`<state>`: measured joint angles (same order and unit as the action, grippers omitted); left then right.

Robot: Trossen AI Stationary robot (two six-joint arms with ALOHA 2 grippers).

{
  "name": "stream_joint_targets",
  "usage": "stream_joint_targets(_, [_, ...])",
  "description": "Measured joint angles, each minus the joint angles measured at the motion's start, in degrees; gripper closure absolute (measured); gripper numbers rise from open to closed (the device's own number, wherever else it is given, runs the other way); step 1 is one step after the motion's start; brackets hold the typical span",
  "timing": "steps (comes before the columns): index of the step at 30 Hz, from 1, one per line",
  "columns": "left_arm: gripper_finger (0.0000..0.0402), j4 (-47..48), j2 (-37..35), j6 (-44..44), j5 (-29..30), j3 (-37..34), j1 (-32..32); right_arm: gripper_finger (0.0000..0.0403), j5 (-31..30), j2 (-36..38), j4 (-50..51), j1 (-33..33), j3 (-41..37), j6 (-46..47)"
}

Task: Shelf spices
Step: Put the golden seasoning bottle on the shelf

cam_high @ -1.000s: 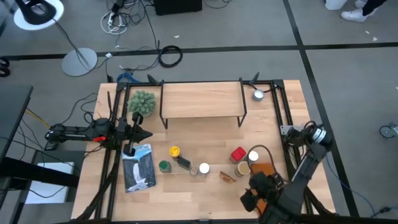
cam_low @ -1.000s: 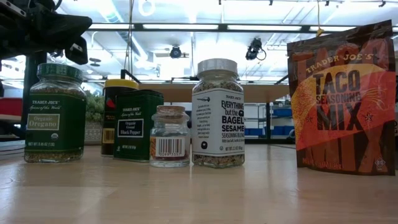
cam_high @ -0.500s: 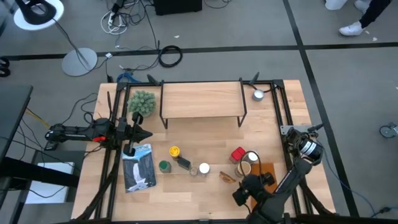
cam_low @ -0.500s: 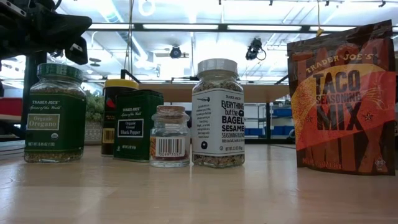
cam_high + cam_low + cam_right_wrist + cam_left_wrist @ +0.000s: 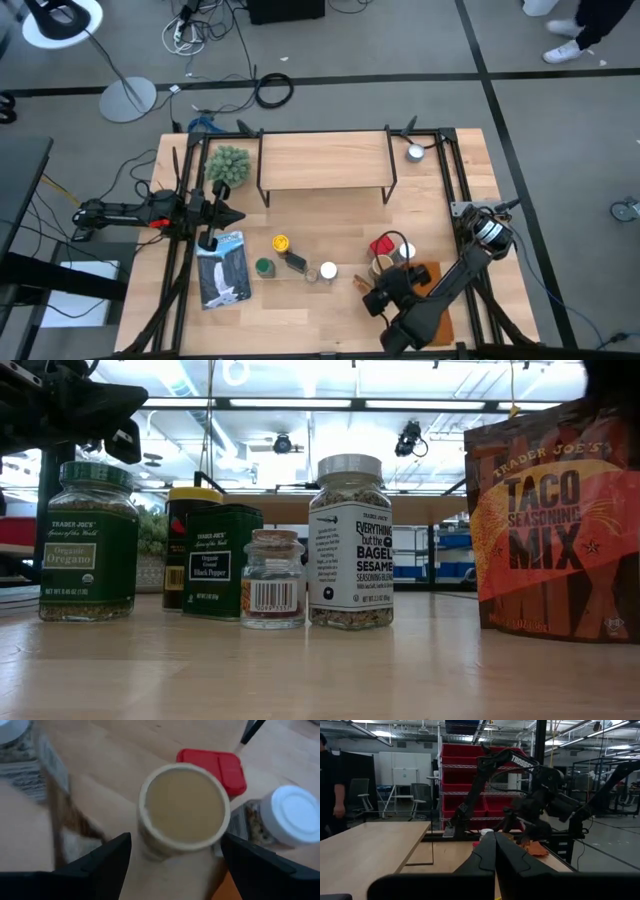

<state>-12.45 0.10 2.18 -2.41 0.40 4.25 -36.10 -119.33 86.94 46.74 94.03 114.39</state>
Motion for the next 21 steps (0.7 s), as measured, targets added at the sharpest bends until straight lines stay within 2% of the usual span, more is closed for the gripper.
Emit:
stream_joint_targets(11, [0.0396, -0.02, 0.0, 0.02, 0.01, 0.02, 0.0, 0.0096, -0.16, 0.02, -1.81, -2.36, -0.54, -6.48])
stream_joint_targets(15, [0.0396, -0.02, 0.0, 0.01, 0.0, 0.01, 0.0, 0.0097, -3.08, 0.02, -2.12, -2.85, -0.54, -6.66])
stream_joint_targets(18, [0.0396, -0.02, 0.0, 0.01, 0.0, 0.02, -0.01, 0.0114, -3.2, 0.02, -2.42, -3.24, -0.54, -6.65])
stream_joint_targets(21, [0.0396, -0.02, 0.0, 0.0, 0.01, 0.02, 0.0, 0.0155, -4.17, 0.07, -2.56, -3.34, -0.54, -6.61])
